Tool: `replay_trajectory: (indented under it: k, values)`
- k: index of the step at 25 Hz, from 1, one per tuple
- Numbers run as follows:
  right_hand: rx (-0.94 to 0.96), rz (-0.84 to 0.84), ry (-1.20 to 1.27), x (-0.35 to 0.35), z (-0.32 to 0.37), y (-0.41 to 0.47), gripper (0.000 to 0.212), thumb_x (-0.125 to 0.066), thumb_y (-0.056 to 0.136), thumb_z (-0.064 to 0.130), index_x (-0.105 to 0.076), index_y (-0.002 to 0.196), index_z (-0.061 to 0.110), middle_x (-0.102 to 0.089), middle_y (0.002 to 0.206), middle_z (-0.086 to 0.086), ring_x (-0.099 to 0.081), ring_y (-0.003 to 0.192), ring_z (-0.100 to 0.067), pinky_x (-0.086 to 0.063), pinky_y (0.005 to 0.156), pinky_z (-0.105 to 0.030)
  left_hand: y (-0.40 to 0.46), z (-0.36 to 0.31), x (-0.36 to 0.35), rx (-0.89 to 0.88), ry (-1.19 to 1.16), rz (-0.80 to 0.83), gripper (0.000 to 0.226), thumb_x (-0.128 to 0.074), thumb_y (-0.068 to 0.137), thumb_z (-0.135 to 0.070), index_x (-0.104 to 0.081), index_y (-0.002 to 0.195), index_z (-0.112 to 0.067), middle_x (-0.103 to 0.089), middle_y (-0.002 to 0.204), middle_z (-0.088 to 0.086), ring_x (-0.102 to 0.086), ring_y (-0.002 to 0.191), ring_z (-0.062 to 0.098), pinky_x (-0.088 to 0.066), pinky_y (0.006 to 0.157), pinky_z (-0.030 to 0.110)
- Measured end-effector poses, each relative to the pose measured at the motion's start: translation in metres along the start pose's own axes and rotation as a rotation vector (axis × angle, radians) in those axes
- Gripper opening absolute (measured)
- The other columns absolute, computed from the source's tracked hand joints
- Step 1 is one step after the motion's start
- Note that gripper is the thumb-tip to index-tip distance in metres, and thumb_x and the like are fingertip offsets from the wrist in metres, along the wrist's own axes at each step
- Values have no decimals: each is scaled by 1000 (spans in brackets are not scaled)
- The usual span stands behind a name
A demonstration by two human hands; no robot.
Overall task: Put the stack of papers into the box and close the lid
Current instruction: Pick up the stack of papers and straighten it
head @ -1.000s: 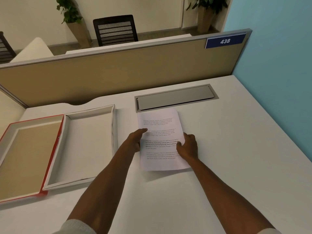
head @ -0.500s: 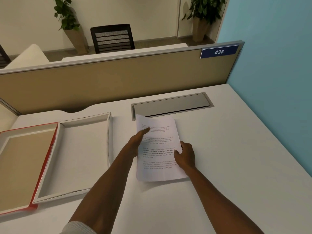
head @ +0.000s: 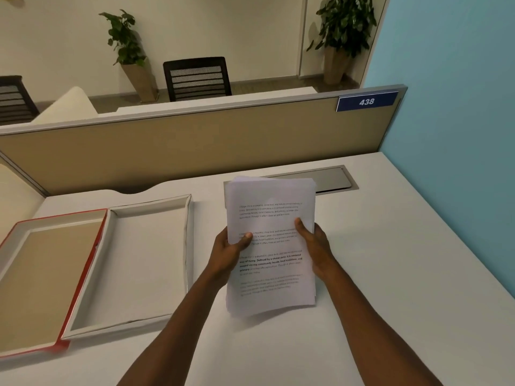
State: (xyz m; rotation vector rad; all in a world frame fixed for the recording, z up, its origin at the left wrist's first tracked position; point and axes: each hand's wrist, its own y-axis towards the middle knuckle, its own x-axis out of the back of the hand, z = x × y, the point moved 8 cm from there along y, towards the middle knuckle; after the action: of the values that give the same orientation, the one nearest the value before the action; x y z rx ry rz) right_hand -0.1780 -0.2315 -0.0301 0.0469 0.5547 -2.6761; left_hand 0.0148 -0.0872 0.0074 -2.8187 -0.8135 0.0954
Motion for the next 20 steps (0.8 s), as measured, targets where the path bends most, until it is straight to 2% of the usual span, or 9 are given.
replay_trajectory:
  k: [3, 7, 11, 14, 16, 18, 20]
  values:
    - [206, -55, -58, -8, 34, -14, 49, -64, 83, 63, -61, 116, 26, -76, 100, -4, -77, 81, -24, -65, 69, -48, -2, -26, 0, -123, 50, -31, 43, -68, 85, -38, -62, 125, -22, -76, 112, 3, -78, 93, 28, -66, 74, 44]
    - [427, -66, -107, -18, 64, -30, 38, -58, 84, 62, -58, 114, 38, -73, 98, 8, -75, 85, -14, -64, 63, -31, -6, -44, 6, -205, 31, -63, 44, -68, 86, -40, -61, 127, -24, -75, 115, 0, -76, 99, 29, -65, 76, 43]
    - [471, 3, -163, -24, 43, -45, 47, -65, 79, 63, -58, 116, 36, -71, 101, 10, -73, 93, -15, -64, 68, -30, -21, -25, 16, -195, 54, -92, 50, -73, 83, -36, -62, 128, -20, -74, 117, 2, -73, 106, 29, -63, 84, 52]
    - [479, 59, -140, -20, 25, -51, 50, -74, 79, 46, -55, 124, 32, -70, 107, 13, -70, 100, -12, -64, 72, -30, -27, -17, 20, -210, 44, -100, 53, -77, 81, -33, -62, 130, -20, -74, 119, 0, -72, 109, 26, -64, 85, 46]
    - [463, 35, -145, -16, 22, -50, 49, -74, 79, 32, -55, 124, 34, -69, 106, 18, -69, 98, -8, -62, 71, -24, -27, -17, 19, -217, 51, -95, 49, -77, 82, -31, -63, 128, -22, -74, 118, -3, -72, 109, 22, -65, 83, 41]
    - [449, 5, -167, -14, 22, -50, 45, -73, 83, 30, -54, 123, 36, -70, 105, 18, -69, 97, -10, -60, 68, -18, -26, -17, 17, -219, 63, -102, 43, -76, 82, -30, -66, 123, -26, -75, 115, -4, -73, 107, 21, -65, 82, 39]
    - [444, -7, -208, -14, 19, -50, 40, -73, 88, 29, -53, 122, 37, -68, 109, 14, -69, 98, -13, -61, 69, -19, -24, -13, 16, -210, 75, -104, 37, -74, 83, -29, -69, 119, -27, -76, 113, -4, -73, 105, 21, -65, 83, 42]
